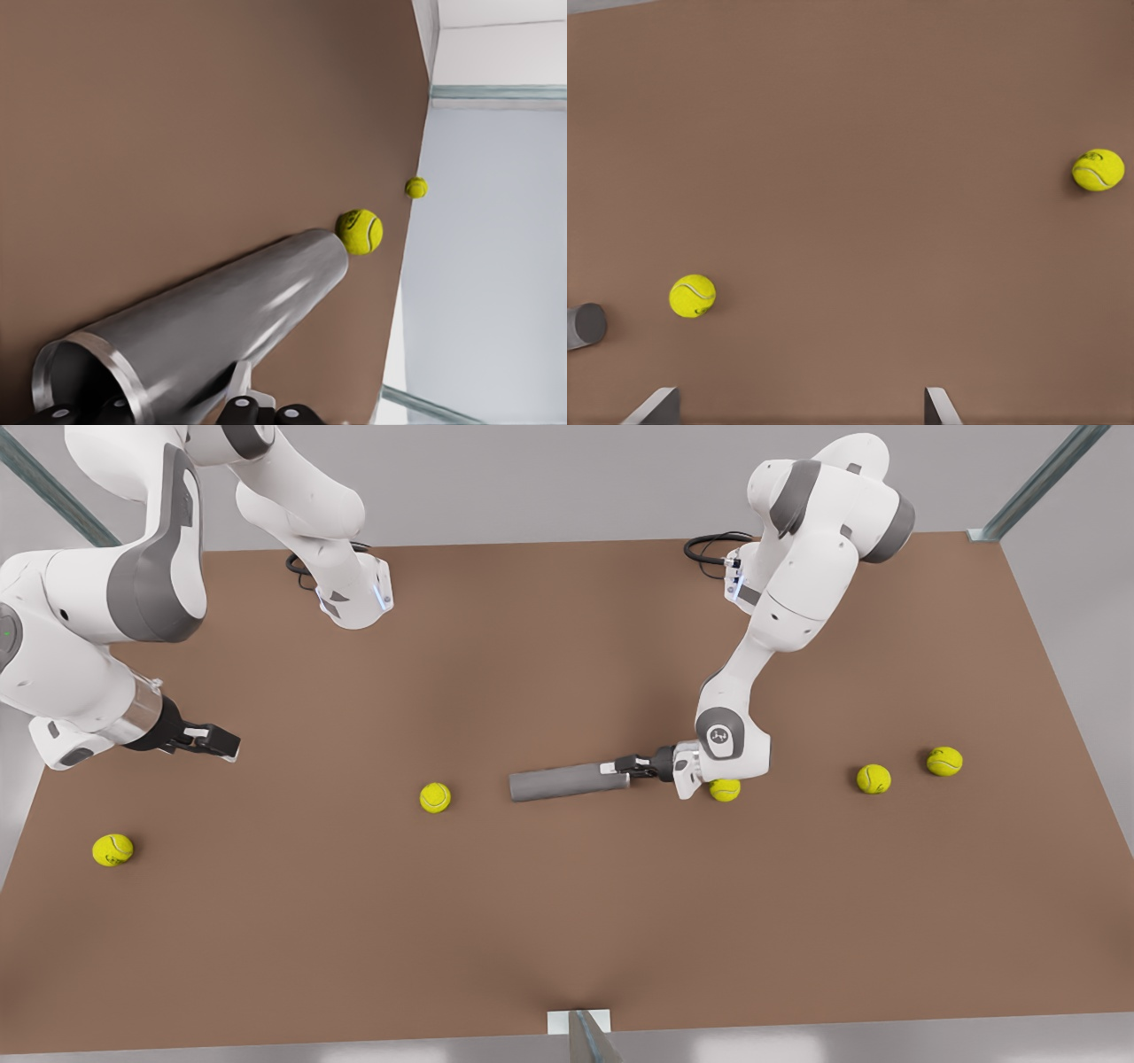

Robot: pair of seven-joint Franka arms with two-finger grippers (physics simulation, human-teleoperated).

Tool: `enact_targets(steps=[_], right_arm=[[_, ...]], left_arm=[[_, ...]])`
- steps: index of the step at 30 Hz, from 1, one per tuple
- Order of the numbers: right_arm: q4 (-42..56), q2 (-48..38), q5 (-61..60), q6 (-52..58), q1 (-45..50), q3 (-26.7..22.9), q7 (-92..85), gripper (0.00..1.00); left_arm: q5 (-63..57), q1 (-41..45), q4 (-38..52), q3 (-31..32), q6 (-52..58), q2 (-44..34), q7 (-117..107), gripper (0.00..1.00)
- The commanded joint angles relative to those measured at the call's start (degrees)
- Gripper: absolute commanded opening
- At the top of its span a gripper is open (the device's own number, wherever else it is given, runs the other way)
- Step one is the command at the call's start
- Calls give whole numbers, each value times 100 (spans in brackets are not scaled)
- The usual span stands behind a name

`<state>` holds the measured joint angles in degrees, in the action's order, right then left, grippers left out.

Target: Put the tennis tube upright

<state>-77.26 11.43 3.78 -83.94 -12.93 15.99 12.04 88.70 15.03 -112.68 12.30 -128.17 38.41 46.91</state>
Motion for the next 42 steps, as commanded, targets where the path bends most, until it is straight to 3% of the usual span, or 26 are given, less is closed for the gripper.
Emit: enact_targets(steps=[1, 12, 21, 42], right_arm=[[0, 0, 0, 0, 1, 1, 0, 100], [0, 0, 0, 0, 9, -8, 0, 100], [35, 17, 0, 0, 62, 1, 0, 100], [158, 105, 9, -97, 45, 1, 0, 100]], left_arm=[[-37, 0, 0, 0, 3, 0, 2, 38], [-107, 0, -17, 0, 12, -141, -50, 37], [-169, 0, -184, 0, 56, -527, -164, 30], [-1619, 0, -325, -9, 223, -1336, -1254, 21]])
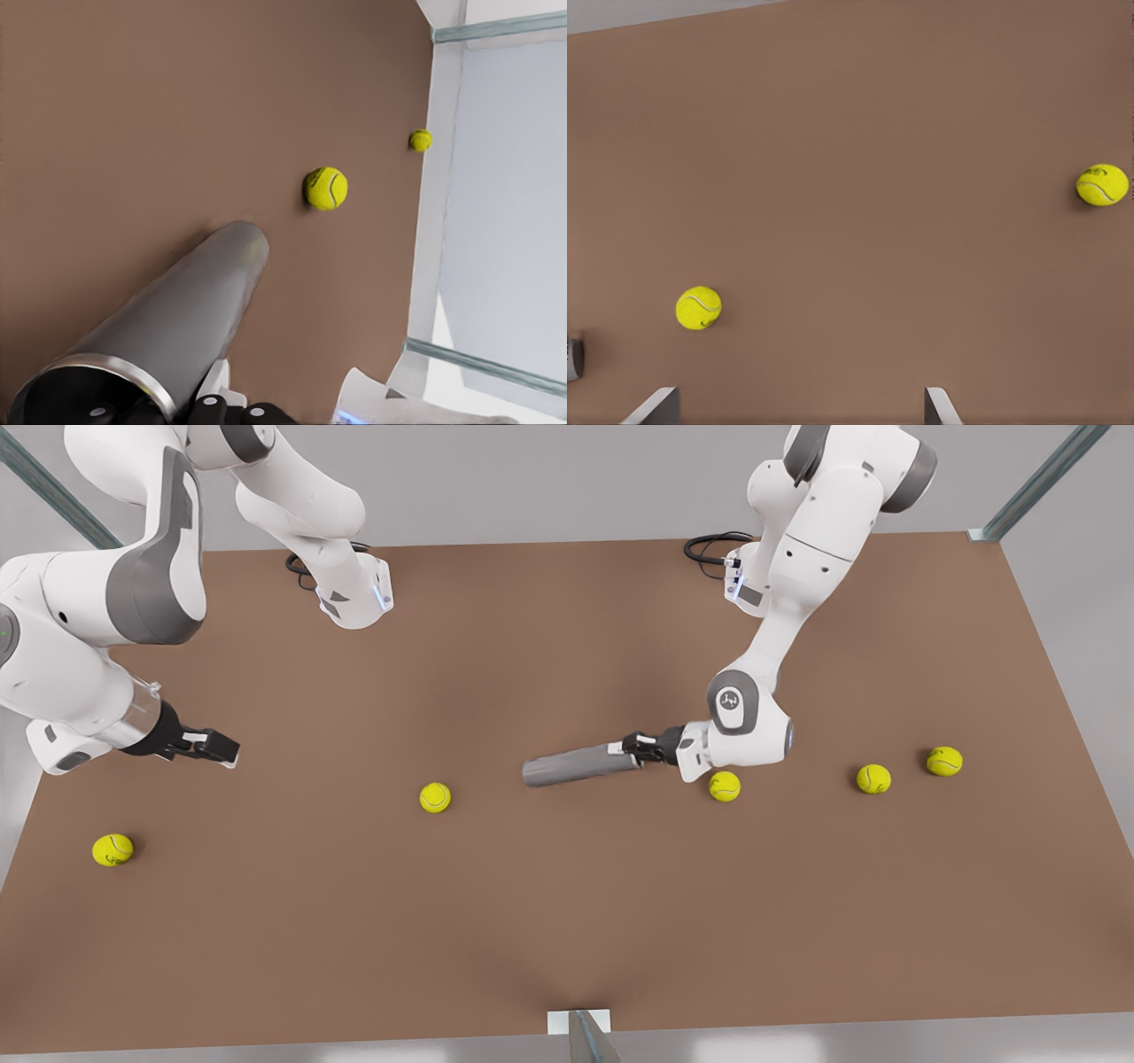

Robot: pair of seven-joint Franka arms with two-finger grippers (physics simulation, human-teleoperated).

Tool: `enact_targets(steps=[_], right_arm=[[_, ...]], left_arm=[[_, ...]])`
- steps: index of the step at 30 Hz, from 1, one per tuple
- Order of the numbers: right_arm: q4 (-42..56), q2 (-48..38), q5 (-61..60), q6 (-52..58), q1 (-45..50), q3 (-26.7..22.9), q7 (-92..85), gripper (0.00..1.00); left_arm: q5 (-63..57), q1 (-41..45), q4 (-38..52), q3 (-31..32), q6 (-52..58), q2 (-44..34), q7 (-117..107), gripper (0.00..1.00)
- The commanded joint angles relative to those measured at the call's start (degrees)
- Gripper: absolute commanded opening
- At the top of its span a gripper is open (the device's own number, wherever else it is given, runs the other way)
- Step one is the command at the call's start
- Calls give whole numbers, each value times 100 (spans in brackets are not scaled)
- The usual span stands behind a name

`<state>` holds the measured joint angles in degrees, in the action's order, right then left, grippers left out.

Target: Put the tennis tube upright

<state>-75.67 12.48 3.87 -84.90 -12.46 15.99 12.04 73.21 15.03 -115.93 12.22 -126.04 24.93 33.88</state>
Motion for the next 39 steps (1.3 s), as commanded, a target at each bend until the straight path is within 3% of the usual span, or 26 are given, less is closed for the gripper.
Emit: enact_targets(steps=[1, 24, 33, 35, 39], right_arm=[[0, 0, 0, 0, -2, 0, 0, 100], [0, 0, 26, 0, -28, 0, -9, 100], [-35, 35, 149, -290, -55, -17, -53, 100], [-35, 492, 44, -316, -81, -8, -44, 100], [-26, 597, 97, -316, -28, -8, -35, 100]], left_arm=[[-70, 0, 0, 0, 9, -5, 5, 21], [-1388, -87, 27, -185, 360, -673, -1067, 21], [-3471, -360, 387, -721, 1178, -1306, -1102, 21], [-3919, -422, 562, -774, 1231, -1368, -1102, 21], [-4631, -439, 914, -862, 1415, -1403, -1111, 21]])
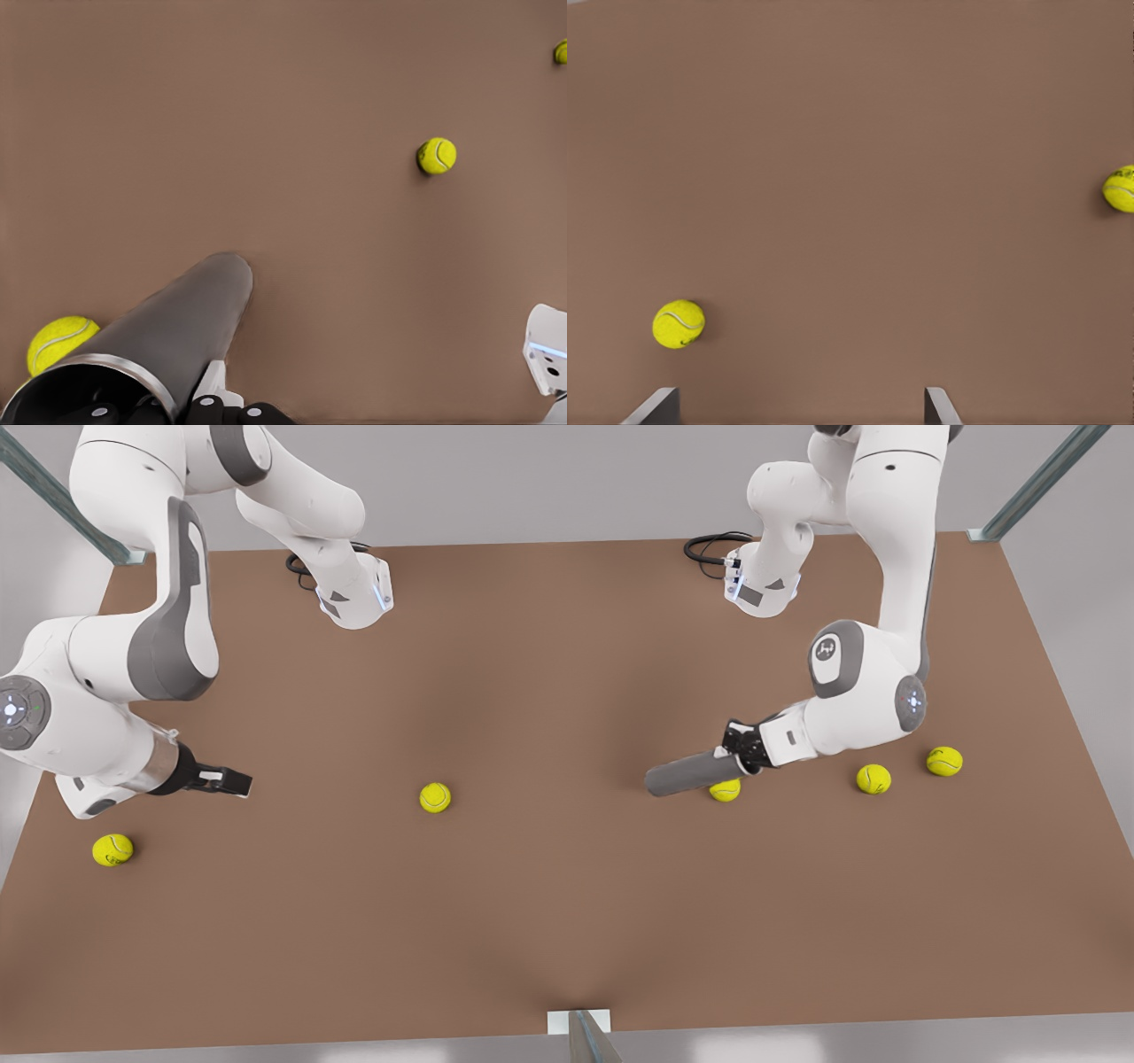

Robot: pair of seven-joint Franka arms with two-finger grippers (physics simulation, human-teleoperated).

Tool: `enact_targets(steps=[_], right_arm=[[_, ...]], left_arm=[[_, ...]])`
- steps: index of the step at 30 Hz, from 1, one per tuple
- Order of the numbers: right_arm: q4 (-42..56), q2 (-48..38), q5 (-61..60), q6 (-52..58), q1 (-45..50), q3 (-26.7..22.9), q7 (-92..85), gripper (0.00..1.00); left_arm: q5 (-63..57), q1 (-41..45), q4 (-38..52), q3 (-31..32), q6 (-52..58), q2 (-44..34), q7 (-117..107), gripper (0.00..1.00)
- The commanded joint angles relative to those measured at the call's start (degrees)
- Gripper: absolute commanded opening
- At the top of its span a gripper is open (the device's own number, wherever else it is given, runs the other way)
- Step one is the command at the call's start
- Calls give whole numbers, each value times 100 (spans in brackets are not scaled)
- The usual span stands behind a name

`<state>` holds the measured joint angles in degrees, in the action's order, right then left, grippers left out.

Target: Put the tennis tube upright

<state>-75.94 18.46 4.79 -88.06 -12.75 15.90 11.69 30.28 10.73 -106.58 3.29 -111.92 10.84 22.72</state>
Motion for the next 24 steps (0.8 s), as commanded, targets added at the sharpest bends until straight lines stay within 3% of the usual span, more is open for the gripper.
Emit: enact_targets(steps=[1, 24], right_arm=[[0, -1, -4, 8, 0, -8, 0, 100], [0, -1, 14, 8, 18, 1, 27, 100]], left_arm=[[-505, -36, 49, -12, 12, -3, 4, 21], [-3011, -528, 559, -12, 48, 181, -646, 21]])
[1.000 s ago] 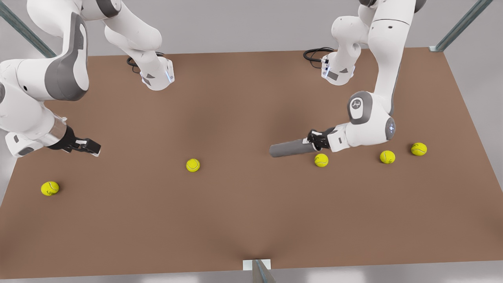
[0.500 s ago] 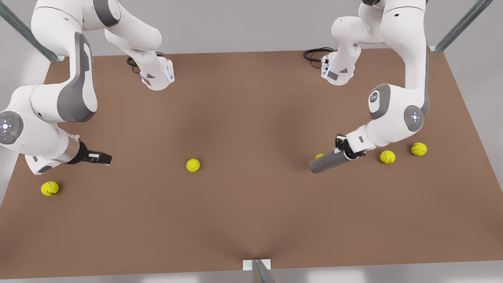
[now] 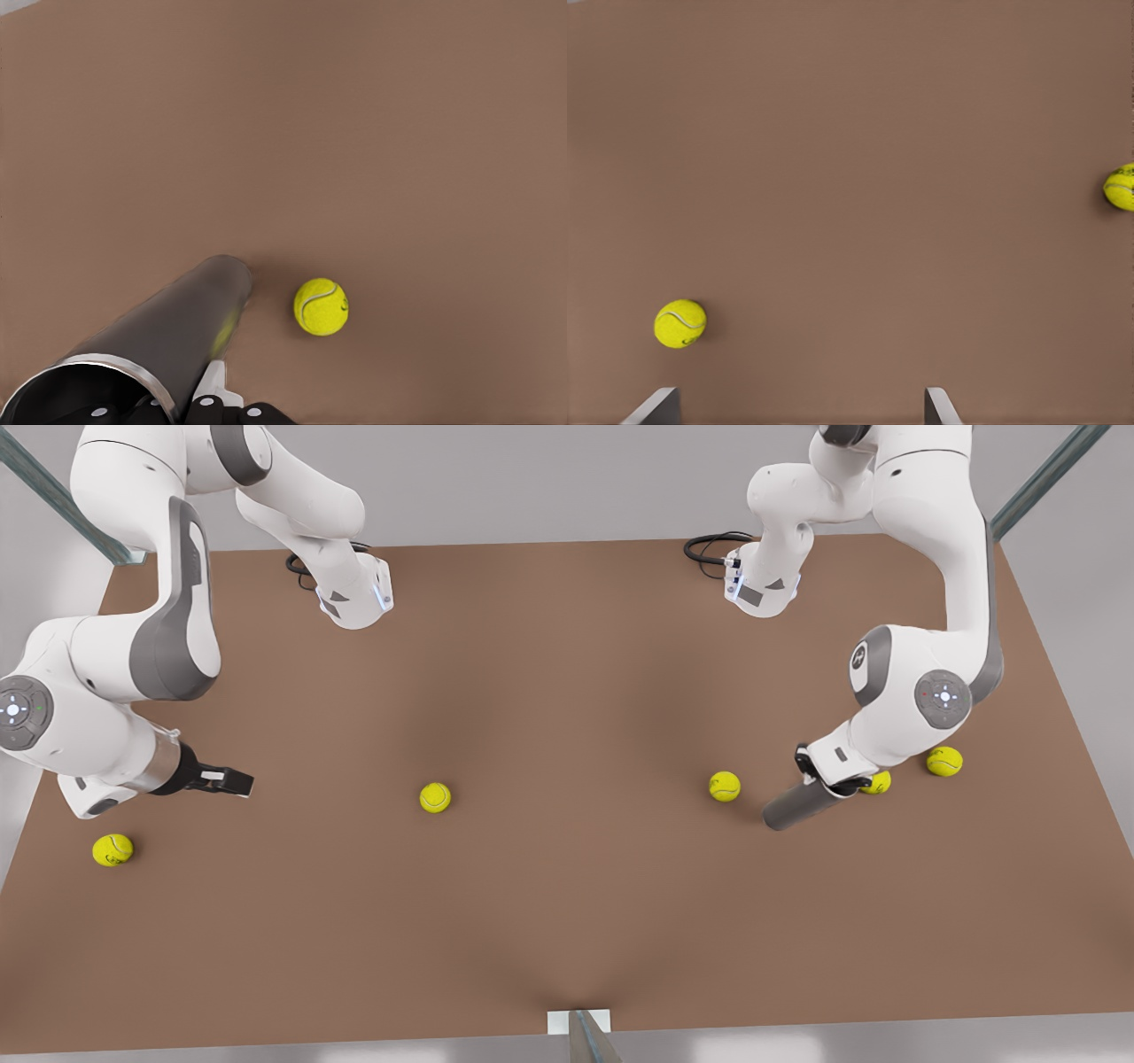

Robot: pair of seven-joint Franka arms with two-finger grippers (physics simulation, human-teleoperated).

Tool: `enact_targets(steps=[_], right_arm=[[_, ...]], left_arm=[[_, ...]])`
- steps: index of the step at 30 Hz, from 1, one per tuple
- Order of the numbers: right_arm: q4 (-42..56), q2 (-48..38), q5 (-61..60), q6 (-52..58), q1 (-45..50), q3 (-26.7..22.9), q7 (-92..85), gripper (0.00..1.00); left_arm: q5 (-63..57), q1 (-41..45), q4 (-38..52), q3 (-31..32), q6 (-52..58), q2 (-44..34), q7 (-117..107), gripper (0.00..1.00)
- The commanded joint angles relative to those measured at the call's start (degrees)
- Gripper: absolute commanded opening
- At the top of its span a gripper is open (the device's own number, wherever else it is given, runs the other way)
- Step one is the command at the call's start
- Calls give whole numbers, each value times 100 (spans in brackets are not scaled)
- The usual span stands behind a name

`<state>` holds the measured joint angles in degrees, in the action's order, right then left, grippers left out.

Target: Put the tennis tube upright

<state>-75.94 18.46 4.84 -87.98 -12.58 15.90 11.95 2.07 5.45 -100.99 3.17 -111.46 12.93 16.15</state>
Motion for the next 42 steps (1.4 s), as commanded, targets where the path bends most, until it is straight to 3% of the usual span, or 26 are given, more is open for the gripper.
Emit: enact_targets(steps=[1, 21, 22, 23, 24, 42], right_arm=[[0, -1, 0, 0, 1, 0, 0, 100], [0, -1, 0, 0, 1, 0, -9, 100], [0, -1, 0, 0, 1, 0, -9, 100], [-9, -1, 0, 0, 1, 0, -9, 100], [0, -1, 0, 9, 1, 0, -9, 100], [-9, -1, 8, 0, 9, 0, -9, 100]], left_arm=[[-189, -8, 0, 0, 2, 17, 2, 21], [-198, -44, 0, 0, -33, 430, -174, 21], [-198, -44, 0, 0, -33, 456, -174, 47], [-198, -44, 0, 0, -33, 465, -165, 96], [-198, -44, 0, 0, -33, 465, -165, 100], [-189, -17, 9, 0, 2, 351, -218, 100]])
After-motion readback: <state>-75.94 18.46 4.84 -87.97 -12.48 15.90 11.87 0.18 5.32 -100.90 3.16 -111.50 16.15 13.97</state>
